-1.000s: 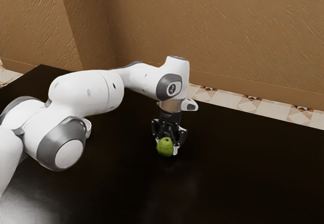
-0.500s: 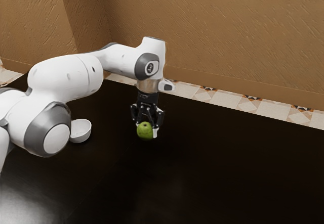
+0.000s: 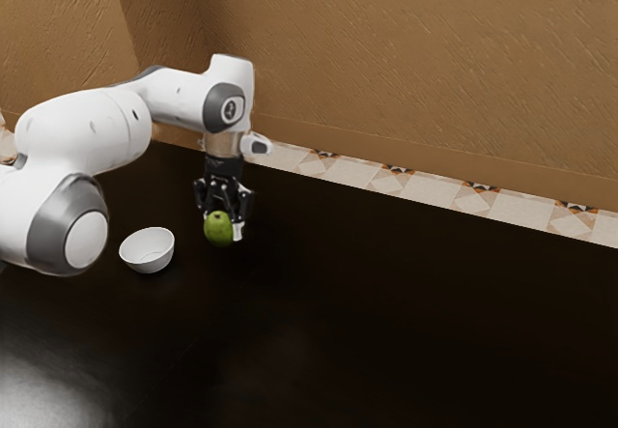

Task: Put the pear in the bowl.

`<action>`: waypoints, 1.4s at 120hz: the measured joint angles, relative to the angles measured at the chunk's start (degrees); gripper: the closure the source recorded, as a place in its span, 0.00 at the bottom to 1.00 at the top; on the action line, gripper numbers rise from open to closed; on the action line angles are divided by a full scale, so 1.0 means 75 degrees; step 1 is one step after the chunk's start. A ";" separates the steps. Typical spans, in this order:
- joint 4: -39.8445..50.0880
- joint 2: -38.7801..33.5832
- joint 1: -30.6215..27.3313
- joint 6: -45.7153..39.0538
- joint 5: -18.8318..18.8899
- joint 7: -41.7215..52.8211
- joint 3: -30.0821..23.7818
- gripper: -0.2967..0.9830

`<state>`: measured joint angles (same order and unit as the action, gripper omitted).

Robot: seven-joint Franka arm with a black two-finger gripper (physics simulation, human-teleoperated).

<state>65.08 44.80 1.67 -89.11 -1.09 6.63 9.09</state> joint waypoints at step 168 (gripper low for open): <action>0.2457 -0.1435 -0.0890 -0.1395 0.0981 0.3552 0.0605 0.67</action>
<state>83.50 34.04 -5.01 -99.58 6.27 33.27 13.63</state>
